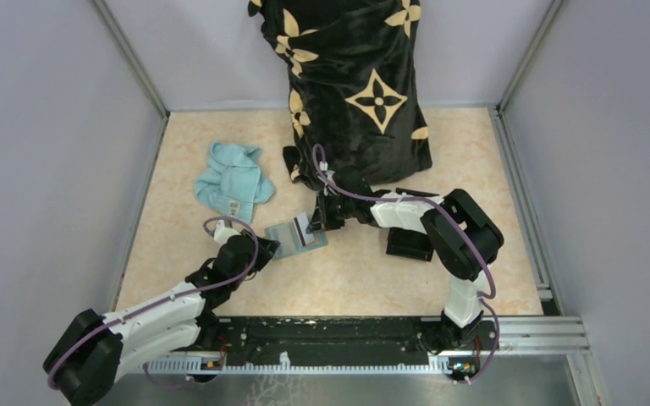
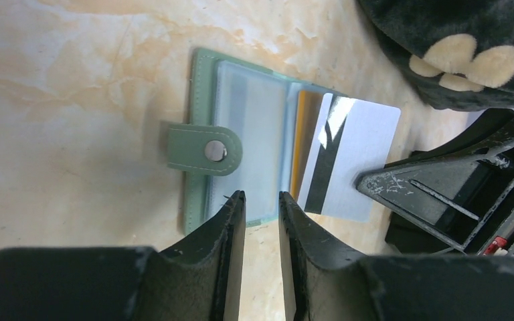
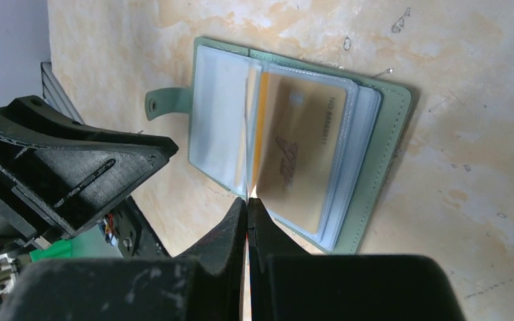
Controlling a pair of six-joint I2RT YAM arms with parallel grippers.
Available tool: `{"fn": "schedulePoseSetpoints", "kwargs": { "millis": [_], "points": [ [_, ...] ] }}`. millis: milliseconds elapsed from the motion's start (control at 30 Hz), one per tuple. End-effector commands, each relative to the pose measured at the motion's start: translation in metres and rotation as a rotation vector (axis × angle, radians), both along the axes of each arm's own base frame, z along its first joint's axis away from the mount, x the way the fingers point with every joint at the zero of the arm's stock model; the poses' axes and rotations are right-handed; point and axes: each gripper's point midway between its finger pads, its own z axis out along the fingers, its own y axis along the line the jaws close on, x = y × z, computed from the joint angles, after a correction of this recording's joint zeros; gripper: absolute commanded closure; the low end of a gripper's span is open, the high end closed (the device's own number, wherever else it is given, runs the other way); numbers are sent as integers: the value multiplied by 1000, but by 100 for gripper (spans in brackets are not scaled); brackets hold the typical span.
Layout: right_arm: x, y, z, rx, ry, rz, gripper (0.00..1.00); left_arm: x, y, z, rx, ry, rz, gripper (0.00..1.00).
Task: Put the credit cards into the card holder
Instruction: Pick up the credit card from the storage box, then insert the credit card into the card holder.
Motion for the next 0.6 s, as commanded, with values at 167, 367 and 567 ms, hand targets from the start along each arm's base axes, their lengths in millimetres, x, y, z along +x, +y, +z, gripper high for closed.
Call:
{"fn": "schedulePoseSetpoints", "kwargs": {
  "millis": [167,367,567],
  "points": [
    [10,20,12,44,-52,24,100,2,8,-4,59,31,33,70],
    [10,25,8,59,-34,30,100,1,11,-12,79,57,44,71],
    [10,27,3,64,-23,35,100,0,12,-18,90,75,54,71]
  ]
}}
